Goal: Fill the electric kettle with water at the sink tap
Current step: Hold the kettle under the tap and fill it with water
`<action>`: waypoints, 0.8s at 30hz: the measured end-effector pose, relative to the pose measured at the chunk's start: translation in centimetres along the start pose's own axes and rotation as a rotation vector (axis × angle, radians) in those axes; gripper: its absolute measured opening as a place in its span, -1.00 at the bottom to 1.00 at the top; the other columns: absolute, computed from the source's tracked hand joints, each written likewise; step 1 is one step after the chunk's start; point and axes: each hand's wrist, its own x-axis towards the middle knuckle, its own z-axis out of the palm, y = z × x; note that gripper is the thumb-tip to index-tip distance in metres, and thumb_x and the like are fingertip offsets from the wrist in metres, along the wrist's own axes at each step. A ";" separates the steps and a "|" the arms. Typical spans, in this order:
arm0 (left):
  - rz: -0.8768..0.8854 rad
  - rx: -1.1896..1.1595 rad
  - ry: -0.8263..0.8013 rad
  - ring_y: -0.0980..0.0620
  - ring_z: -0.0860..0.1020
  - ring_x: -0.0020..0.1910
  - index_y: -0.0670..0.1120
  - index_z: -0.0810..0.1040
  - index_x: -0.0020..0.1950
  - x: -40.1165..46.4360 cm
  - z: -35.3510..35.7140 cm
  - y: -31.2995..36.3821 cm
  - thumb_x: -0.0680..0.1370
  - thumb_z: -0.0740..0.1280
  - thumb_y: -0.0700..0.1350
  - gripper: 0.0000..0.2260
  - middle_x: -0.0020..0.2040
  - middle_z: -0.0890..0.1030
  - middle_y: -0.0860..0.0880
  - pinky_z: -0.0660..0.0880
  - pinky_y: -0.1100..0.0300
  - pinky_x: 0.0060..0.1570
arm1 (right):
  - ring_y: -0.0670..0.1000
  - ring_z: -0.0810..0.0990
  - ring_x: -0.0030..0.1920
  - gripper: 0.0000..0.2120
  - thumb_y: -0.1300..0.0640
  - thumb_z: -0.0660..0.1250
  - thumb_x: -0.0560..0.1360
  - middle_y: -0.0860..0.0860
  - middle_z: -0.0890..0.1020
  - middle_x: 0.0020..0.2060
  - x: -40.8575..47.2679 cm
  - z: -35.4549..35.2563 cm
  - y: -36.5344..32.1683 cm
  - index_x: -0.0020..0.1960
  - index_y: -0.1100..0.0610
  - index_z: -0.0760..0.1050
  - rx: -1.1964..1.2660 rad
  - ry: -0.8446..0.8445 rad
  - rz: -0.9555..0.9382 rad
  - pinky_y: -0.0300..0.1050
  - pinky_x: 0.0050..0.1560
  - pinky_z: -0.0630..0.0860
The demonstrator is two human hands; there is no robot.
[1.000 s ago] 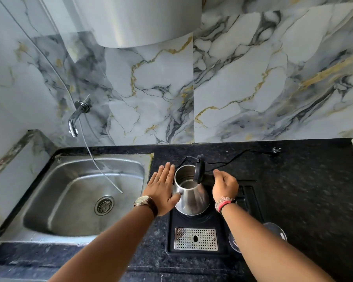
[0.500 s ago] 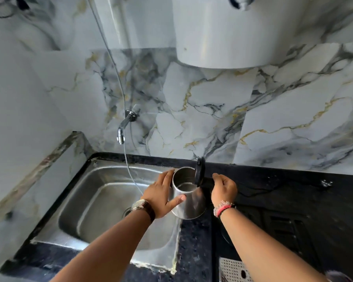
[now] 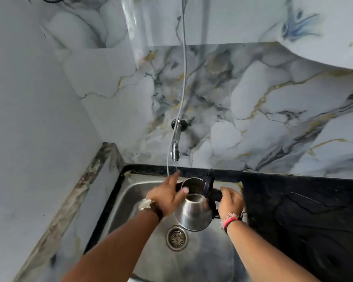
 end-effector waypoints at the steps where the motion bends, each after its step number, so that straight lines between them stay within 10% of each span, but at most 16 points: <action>1: -0.061 0.013 0.065 -0.24 0.58 0.21 0.10 0.08 0.58 1.7 -1.2 -0.4 0.56 -0.05 0.46 -0.31 0.49 0.40 -0.09 0.53 -0.12 0.06 | 0.12 0.48 -0.37 -0.67 -0.02 0.29 0.38 0.04 0.51 -0.51 0.1 1.0 -0.2 -0.42 0.21 0.49 -0.012 0.001 0.002 0.01 -0.28 0.47; 7: -0.195 0.273 0.063 -0.15 0.55 -0.19 -0.02 0.60 0.08 11.7 -6.3 0.3 0.58 0.11 0.39 -0.46 -0.03 0.66 -0.08 0.39 0.05 -0.25 | 0.11 0.40 -0.35 -0.61 -0.02 0.28 0.41 0.21 0.52 -0.47 2.2 5.5 -1.1 -0.38 0.31 0.46 -0.096 0.000 -0.109 0.04 -0.32 0.37; 14: -0.180 0.288 -0.069 0.00 0.42 -0.40 -0.02 0.51 -0.21 14.5 -6.3 0.4 0.50 0.22 0.28 -0.62 -0.34 0.48 0.01 0.24 0.15 -0.46 | -0.04 0.21 -0.43 -0.61 -0.01 0.29 0.43 -0.08 0.26 -0.54 4.4 8.1 -0.1 -0.45 0.15 0.24 -0.110 -0.022 -0.126 -0.01 -0.39 0.19; 18: -0.052 0.128 -0.157 0.02 0.43 -0.36 0.02 0.40 -0.26 14.9 -5.8 -1.9 0.49 0.22 0.23 -0.69 -0.22 0.59 -0.05 0.27 0.13 -0.41 | 0.07 0.22 -0.37 -0.58 0.03 0.30 0.43 0.08 0.25 -0.49 4.7 9.1 0.8 -0.41 0.27 0.23 -0.068 -0.030 -0.079 -0.01 -0.33 0.18; 24: 0.001 -0.280 -0.034 -0.05 0.55 0.10 0.13 0.50 0.19 10.7 -2.4 -6.3 0.48 0.07 0.53 -0.42 0.16 0.55 0.01 0.51 -0.05 0.12 | -0.02 0.18 -0.44 -0.62 0.03 0.31 0.42 -0.11 0.23 -0.61 4.5 9.4 1.0 -0.48 0.10 0.26 -0.015 -0.039 -0.018 -0.07 -0.35 0.17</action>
